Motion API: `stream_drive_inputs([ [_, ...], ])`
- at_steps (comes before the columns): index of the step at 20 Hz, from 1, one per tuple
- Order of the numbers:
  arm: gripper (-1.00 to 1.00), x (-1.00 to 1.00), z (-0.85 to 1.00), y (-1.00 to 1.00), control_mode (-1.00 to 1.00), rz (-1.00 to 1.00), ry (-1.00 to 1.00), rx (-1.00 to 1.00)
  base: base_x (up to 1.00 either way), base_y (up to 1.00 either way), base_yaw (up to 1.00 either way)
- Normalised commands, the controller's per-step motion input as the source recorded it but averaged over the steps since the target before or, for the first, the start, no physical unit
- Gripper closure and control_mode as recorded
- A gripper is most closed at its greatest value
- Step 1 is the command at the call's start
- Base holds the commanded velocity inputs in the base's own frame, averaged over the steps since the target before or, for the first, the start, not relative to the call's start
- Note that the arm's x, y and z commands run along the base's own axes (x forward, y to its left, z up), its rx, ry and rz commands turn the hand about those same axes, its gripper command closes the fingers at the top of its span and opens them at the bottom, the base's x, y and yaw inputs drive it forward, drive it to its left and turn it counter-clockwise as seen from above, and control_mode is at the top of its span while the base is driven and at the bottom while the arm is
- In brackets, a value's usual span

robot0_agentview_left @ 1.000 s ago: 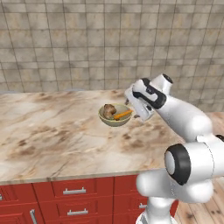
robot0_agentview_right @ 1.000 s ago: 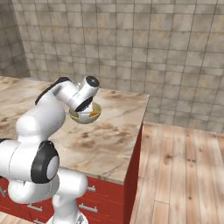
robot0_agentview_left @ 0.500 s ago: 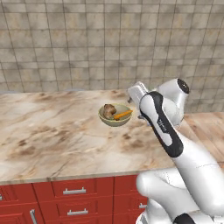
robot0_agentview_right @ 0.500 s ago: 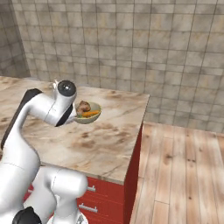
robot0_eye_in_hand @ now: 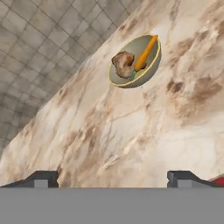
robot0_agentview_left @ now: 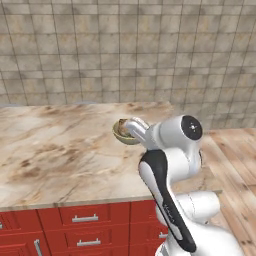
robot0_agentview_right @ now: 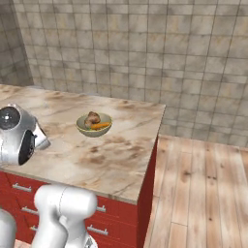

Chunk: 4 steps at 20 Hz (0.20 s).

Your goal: The microwave is finished heating the chicken drumstick and carrot. Take the bowl containing the food and place it on the dining counter.

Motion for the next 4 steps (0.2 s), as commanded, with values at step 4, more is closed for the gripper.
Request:
stream_drive_inputs([
  [4,-1.0,0.01,0.1,0.11,-1.0,0.02,-0.01,-0.09,0.0,0.0,0.0],
])
